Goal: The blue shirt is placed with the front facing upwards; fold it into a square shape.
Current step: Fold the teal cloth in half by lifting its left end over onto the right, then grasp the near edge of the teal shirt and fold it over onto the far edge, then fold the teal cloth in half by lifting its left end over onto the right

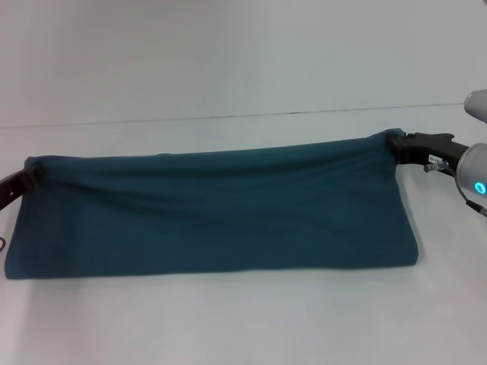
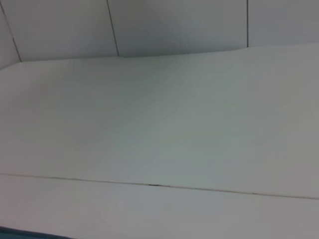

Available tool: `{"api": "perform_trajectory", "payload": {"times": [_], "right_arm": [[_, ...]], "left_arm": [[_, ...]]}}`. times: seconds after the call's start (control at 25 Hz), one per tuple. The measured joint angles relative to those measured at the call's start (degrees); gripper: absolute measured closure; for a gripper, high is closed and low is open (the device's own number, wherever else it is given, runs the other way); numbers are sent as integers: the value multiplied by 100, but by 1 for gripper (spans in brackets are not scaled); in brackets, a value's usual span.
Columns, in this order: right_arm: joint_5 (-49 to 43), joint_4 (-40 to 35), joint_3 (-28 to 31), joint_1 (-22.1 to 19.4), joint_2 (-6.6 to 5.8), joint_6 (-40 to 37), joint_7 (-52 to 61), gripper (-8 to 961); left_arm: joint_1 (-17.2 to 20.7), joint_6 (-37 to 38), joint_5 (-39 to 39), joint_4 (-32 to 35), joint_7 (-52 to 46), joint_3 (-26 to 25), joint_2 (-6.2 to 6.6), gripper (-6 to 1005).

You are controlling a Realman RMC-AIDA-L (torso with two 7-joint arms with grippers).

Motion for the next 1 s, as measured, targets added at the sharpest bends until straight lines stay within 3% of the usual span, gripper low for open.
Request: {"api": "perform_trajectory", "payload": {"times": [0.32, 0.56, 0.68, 1.0], "right_arm": [[0, 88, -179, 74, 3, 391, -3, 699], [481, 121, -184, 65, 3, 485, -240, 594], [829, 128, -184, 21, 3, 476, -427, 541], [958, 91, -339, -20, -2, 480, -481, 159]], "left_arm": [[-29, -119, 0, -3, 68, -1, -17, 754], [-25, -248, 2, -8, 131, -16, -16, 520], [-16, -263, -59, -40, 424, -40, -16, 471], [29, -29, -713, -94, 1230, -6, -23, 339]]}}
